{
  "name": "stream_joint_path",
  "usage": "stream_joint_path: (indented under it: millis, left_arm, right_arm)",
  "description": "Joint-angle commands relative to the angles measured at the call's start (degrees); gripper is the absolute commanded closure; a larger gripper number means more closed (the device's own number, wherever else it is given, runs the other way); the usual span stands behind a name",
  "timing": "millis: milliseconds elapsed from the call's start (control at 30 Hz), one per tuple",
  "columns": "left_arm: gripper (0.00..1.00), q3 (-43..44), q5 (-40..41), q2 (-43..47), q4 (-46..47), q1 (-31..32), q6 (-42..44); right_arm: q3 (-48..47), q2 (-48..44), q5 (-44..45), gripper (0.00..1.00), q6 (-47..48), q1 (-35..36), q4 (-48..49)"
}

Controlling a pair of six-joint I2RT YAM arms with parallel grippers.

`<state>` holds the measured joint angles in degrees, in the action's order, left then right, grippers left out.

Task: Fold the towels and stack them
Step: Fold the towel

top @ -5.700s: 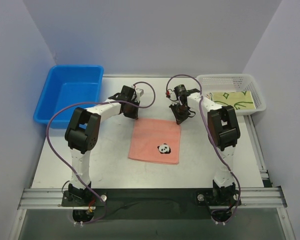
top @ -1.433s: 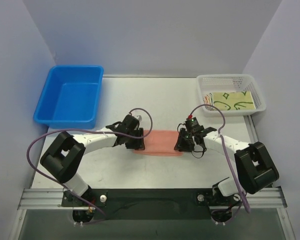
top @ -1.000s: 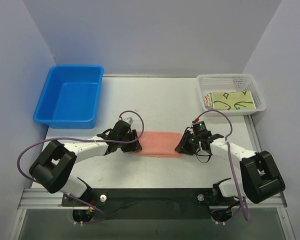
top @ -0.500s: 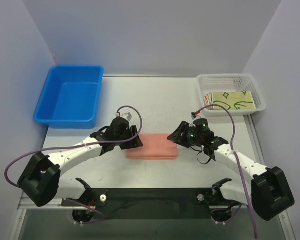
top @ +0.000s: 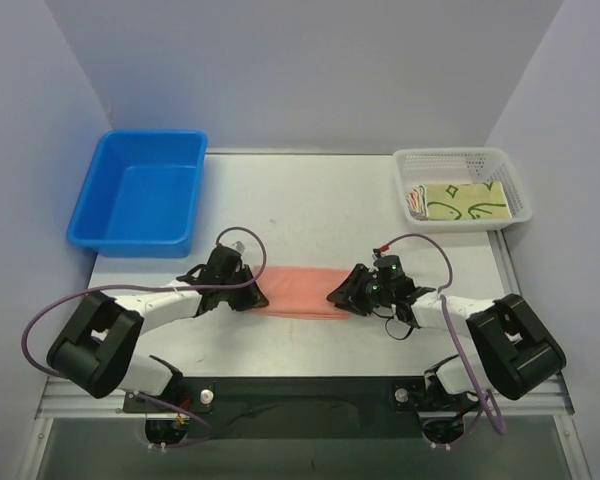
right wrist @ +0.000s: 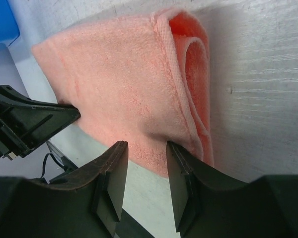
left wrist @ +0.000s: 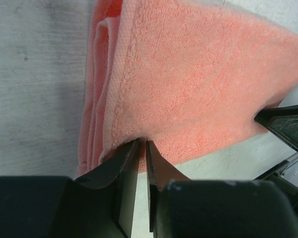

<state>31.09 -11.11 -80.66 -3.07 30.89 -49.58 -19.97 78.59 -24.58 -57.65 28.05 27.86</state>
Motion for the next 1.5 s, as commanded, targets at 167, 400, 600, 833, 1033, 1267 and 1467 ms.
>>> stream_joint_path:
  millis: [167,400,600,833,1033,1267,1467]
  left_arm:
    - [0.59,1.2,3.2,7.8,-3.4,2.8,0.7]
    - [0.43,7.8,6.3,10.4,6.0,4.8,1.0]
    - [0.37,9.8,5.2,1.5,17.9,2.9,0.7]
    - [0.46,3.1,4.8,-10.1,28.7,-2.3,-2.4]
    - [0.49,-4.6,1.2,-17.2,38.5,-7.2,-5.3]
    - [0.50,-7.1,0.6,-12.4,41.8,-7.3,-5.7]
    - [0.50,-5.0,1.8,2.1,32.2,-6.6,-3.5]
  right_arm:
    - [-2.5,-5.9,1.2,0.53,1.5,-0.4,1.4]
    - [-10.4,-0.9,0.9,0.23,2.3,0.6,15.0]
    - [-14.1,10.2,1.6,0.16,1.2,0.8,26.8]
    - [-11.6,22.5,3.1,0.16,-0.4,0.2,38.0]
    - [-3.0,30.9,3.7,0.16,-3.4,-4.5,51.2]
    - [-0.4,24.6,0.8,0.14,-3.1,-7.9,52.7]
    - [-3.1,10.1,-0.6,0.14,1.1,-6.0,37.9]
